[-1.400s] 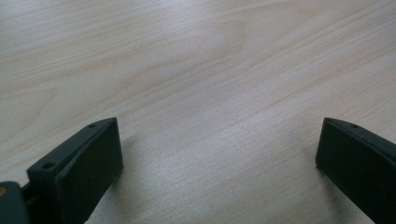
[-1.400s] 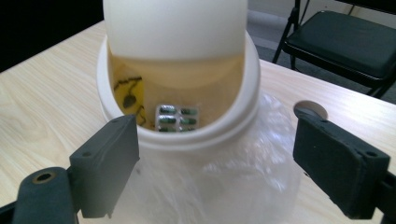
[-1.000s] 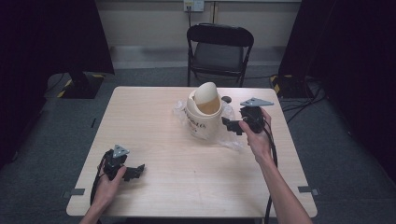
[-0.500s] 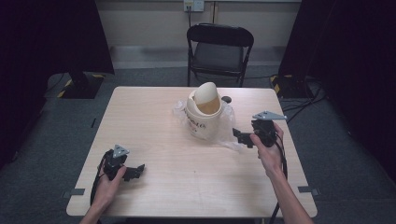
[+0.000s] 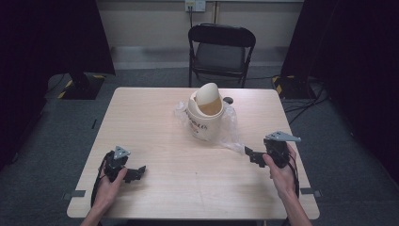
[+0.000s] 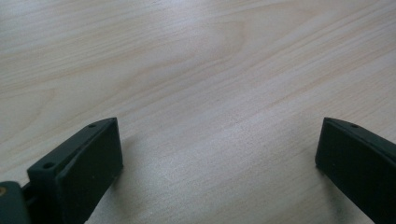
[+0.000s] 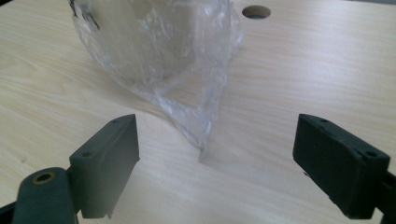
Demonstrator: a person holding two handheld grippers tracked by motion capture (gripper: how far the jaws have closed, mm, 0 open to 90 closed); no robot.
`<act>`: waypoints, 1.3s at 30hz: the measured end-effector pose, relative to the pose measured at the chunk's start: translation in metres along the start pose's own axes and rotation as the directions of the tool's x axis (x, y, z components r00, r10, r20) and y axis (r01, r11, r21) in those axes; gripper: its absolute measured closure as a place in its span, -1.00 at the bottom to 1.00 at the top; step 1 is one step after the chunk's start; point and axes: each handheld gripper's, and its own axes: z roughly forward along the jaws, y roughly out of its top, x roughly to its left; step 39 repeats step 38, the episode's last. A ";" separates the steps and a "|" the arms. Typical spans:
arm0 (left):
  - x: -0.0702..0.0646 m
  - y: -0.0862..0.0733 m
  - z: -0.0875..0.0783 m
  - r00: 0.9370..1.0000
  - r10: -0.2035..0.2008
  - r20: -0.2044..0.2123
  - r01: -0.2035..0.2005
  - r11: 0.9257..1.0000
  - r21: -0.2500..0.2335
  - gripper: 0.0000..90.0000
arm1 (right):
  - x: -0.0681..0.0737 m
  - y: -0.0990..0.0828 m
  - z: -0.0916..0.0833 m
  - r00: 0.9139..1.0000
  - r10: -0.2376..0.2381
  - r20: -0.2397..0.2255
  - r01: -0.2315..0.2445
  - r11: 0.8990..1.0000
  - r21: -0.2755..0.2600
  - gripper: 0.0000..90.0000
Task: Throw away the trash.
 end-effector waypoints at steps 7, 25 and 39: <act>0.000 0.000 0.000 1.000 0.004 0.000 -0.004 1.000 0.003 -1.00 | -0.003 -0.023 0.002 1.000 0.014 0.009 -0.014 0.999 0.031 -0.68; 0.001 0.000 -0.001 1.000 0.017 0.000 -0.017 1.000 0.006 -1.00 | -0.004 -0.068 0.028 0.998 0.006 0.059 -0.016 0.987 0.161 -0.69; 0.000 -0.001 -0.001 1.000 0.015 0.003 -0.015 1.000 0.006 -0.99 | 0.000 -0.071 0.033 0.994 -0.031 0.101 0.016 0.989 0.144 -0.76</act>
